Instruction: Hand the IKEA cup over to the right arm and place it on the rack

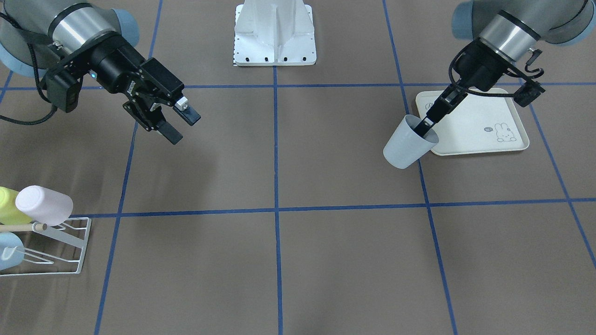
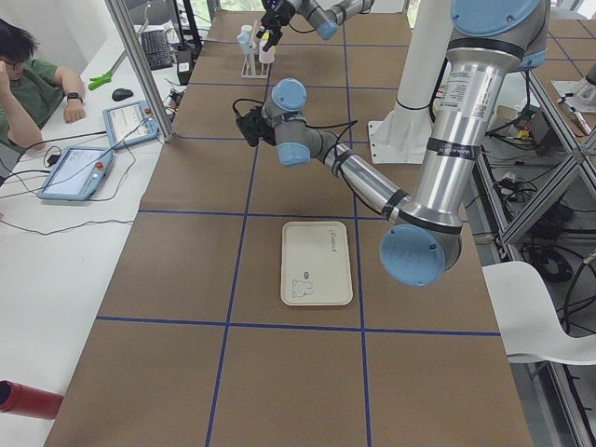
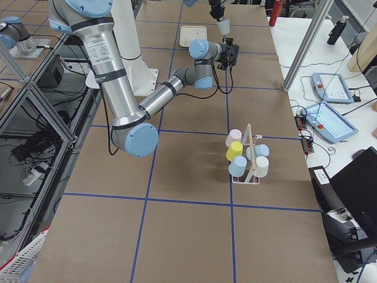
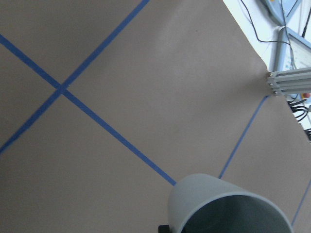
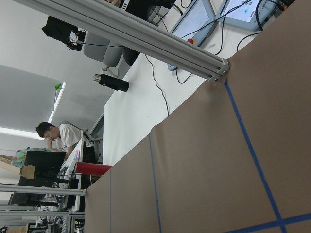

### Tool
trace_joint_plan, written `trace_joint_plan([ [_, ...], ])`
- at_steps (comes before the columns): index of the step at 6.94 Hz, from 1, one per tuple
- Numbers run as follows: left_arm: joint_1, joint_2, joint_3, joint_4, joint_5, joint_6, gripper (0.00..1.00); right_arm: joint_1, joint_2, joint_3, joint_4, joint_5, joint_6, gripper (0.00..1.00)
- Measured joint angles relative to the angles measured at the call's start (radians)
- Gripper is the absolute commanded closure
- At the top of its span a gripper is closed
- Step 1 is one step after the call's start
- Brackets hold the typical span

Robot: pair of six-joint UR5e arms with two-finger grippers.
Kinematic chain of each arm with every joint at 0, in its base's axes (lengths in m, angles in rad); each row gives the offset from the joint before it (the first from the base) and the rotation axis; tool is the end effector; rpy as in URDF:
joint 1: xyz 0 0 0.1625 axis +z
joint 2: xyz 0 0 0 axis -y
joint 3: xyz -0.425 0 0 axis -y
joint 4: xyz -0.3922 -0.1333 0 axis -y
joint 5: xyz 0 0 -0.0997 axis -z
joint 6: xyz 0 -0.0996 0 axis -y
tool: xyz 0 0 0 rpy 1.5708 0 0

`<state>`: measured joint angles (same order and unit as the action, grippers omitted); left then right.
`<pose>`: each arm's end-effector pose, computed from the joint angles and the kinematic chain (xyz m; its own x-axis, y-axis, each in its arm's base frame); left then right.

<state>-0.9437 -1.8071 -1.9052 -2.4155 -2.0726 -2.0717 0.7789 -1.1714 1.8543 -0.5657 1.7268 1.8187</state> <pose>0.2426 -0.4803 0.2788 -0.1273 -0.5418 -0.8308 0.4217 0.7286 -0.5397 -0.3126 -0.4741 0.1960 -0.2240 0.1195 0.9672 -0.5459 0.8068 -0.2261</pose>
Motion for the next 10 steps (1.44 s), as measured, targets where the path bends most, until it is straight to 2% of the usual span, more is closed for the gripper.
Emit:
trace_joint_plan([
  [2, 0.067, -0.002, 0.029, -0.242, 0.117, -0.178, 1.00, -0.088, 0.050, 0.001, 0.000, -0.127, 0.057, 0.00],
  [4, 0.170, -0.008, 0.056, -0.503, 0.295, -0.316, 1.00, -0.120, 0.110, -0.009, -0.001, -0.164, 0.151, 0.00],
  [6, 0.255, -0.034, 0.119, -0.729, 0.434, -0.354, 1.00, -0.129, 0.166, -0.029, -0.002, -0.181, 0.247, 0.00],
  [8, 0.293, -0.086, 0.193, -0.865, 0.543, -0.419, 1.00, -0.134, 0.196, -0.047, -0.002, -0.185, 0.297, 0.00],
  [10, 0.329, -0.130, 0.247, -0.926, 0.637, -0.449, 1.00, -0.143, 0.203, -0.056, -0.002, -0.185, 0.312, 0.00],
])
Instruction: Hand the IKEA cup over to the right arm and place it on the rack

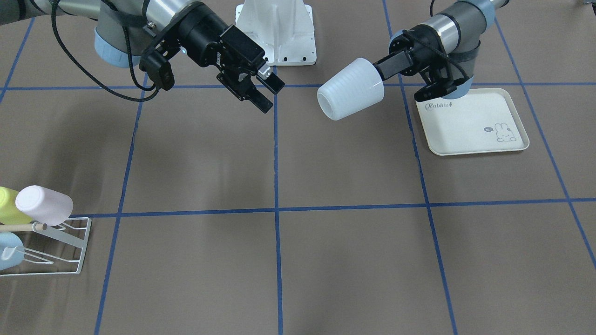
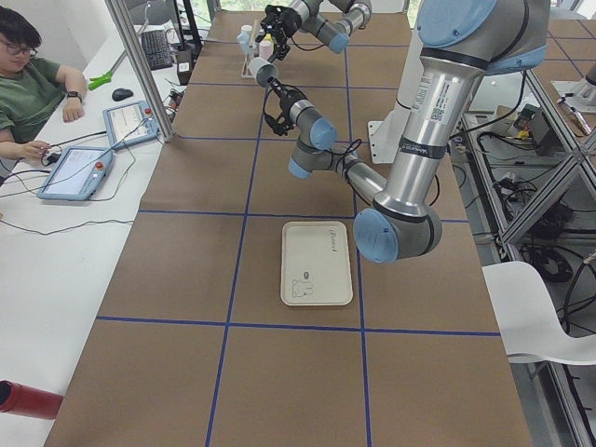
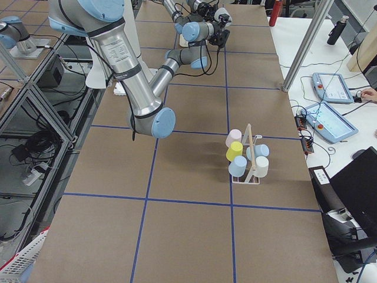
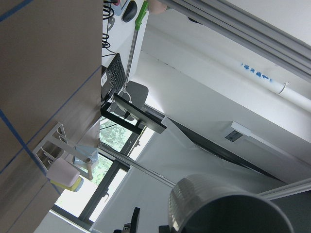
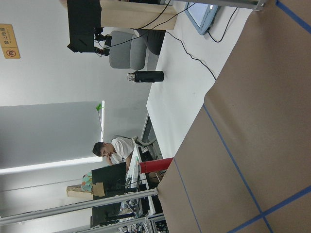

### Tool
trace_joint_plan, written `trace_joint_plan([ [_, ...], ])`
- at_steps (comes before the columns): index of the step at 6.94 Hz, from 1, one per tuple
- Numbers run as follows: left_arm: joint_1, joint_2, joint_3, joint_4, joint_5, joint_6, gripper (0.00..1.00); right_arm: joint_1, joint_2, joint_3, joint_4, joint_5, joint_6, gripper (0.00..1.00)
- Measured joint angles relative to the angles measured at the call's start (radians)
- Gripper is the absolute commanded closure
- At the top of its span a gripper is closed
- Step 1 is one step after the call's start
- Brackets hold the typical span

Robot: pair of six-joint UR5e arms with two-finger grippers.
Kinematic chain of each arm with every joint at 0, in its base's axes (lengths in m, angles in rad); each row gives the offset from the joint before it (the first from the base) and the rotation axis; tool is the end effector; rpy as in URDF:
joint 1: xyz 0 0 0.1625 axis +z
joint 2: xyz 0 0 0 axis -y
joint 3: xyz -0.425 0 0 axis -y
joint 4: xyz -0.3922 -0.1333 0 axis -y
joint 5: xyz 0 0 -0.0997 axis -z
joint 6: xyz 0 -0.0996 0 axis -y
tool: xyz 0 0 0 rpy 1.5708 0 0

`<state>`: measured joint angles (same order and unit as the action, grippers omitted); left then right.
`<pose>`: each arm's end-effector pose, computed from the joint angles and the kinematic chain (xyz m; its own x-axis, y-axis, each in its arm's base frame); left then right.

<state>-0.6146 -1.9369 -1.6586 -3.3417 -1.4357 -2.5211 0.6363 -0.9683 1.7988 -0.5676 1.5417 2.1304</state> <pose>0.3421 -0.4210 0.2482 -0.8249 -0.4045 -0.3948 -0.0214 0.7203 -0.6934 -0.3820 -0.4516 0.1010 -0.5044 0.2870 0.8143 -0.4116 0.7492 -0.5190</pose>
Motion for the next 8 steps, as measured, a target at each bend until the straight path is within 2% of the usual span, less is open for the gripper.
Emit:
trace_joint_plan([
  [5, 0.046, -0.035, 0.029, 0.004, 0.031, 0.007, 1.00, -0.029, 0.041, -0.040, 0.001, -0.009, 0.000, 0.00],
  [8, 0.061, -0.053, 0.048, 0.010, 0.033, 0.009, 1.00, -0.051, 0.044, -0.045, 0.001, -0.047, -0.002, 0.00],
])
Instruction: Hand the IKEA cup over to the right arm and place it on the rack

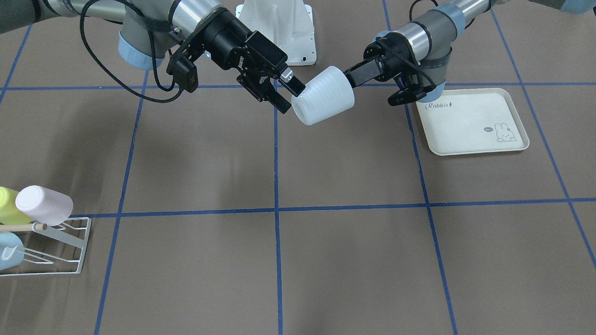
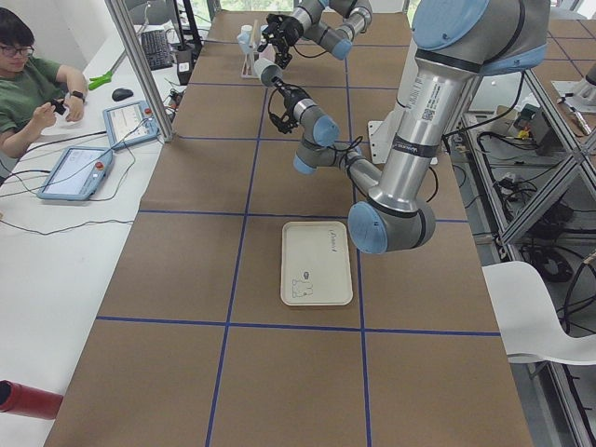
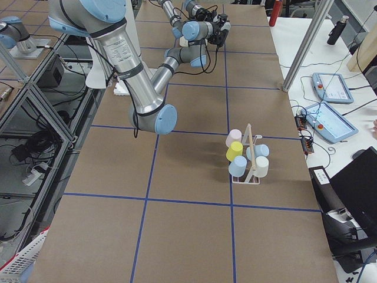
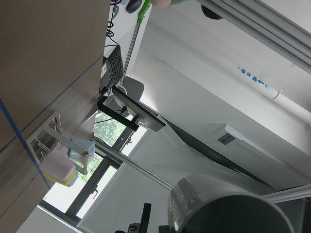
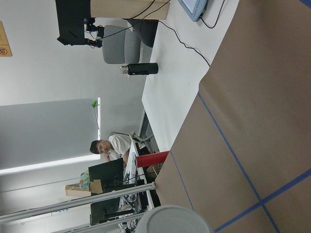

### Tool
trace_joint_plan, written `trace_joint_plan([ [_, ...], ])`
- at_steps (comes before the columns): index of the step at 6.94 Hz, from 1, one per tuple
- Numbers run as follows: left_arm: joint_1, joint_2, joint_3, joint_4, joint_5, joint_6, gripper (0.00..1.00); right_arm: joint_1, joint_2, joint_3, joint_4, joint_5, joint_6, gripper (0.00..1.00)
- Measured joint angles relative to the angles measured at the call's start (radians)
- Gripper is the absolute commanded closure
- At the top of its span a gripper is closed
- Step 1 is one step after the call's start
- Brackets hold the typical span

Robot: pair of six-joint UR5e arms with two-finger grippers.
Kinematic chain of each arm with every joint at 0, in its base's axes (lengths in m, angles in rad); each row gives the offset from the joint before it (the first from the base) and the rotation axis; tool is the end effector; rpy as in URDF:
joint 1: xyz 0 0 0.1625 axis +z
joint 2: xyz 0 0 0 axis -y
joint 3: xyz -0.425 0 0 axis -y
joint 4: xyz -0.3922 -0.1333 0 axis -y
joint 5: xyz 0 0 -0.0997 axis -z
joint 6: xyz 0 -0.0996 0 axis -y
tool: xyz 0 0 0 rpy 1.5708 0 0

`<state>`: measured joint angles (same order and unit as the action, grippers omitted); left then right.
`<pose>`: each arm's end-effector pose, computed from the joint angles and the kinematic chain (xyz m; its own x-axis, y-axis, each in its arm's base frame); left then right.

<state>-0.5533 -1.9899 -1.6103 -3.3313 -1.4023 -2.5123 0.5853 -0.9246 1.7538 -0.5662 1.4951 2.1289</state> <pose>0.3829 -0.4128 0.2383 -0.8131 -0.4345 -0.3873 -0.0435 0.7089 -0.7040 -0.4147 -0.4438 0.0905 -0.5078 0.2970 0.8087 -0.4042 0.7469 -0.5280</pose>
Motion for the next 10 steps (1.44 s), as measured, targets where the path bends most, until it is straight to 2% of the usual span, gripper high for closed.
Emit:
trace_joint_plan([
  [10, 0.009, -0.044, 0.005, 0.043, 0.004, -0.005, 1.00, -0.011, 0.000, -0.002, -0.001, -0.015, -0.002, 0.00],
])
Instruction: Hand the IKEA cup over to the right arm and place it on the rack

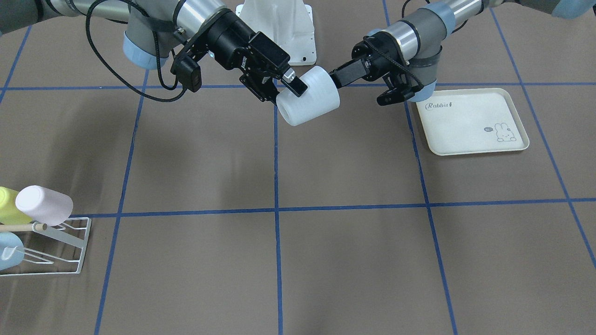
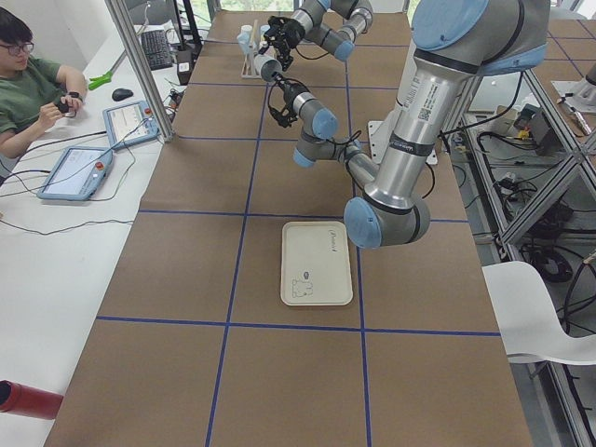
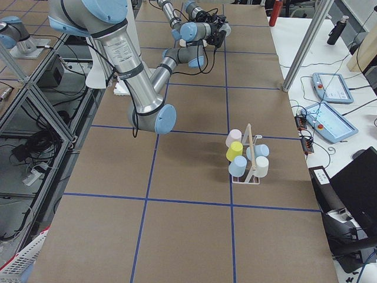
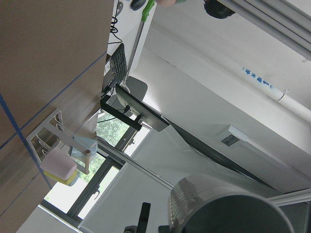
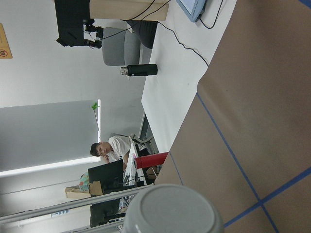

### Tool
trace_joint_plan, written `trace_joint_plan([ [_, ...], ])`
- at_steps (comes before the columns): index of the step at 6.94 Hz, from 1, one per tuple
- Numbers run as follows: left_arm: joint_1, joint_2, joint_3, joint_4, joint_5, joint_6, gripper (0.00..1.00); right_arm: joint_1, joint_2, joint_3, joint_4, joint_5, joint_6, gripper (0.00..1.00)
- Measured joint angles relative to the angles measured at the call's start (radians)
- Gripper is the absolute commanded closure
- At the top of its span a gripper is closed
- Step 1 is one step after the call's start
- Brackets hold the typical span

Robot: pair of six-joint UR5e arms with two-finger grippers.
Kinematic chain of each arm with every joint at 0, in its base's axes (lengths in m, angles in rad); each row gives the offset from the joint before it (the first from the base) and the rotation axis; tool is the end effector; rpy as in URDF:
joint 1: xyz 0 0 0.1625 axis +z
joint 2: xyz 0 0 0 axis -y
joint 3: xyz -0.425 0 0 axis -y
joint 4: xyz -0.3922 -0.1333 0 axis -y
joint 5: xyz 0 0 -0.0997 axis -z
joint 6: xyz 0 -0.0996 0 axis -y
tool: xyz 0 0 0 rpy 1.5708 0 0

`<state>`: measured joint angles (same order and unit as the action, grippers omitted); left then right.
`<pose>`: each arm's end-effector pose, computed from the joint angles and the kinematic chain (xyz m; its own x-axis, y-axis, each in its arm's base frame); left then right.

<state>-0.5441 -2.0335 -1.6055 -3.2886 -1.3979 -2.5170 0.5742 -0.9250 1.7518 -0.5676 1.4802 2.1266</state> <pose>0.3952 -0.4149 0.2170 -0.8097 -0.4441 -0.3837 -0.0499 0.7035 -0.7090 -0.4195 -0.4409 0.0916 -0.5070 0.2979 0.8089 -0.4083 0.7434 -0.5297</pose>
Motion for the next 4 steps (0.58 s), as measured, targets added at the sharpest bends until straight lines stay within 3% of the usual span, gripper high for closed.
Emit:
trace_joint_plan([
  [4, 0.027, -0.020, -0.002, 0.025, 0.032, 0.003, 1.00, 0.000, 0.000, 0.000, 0.000, -0.006, 0.000, 0.01],
])
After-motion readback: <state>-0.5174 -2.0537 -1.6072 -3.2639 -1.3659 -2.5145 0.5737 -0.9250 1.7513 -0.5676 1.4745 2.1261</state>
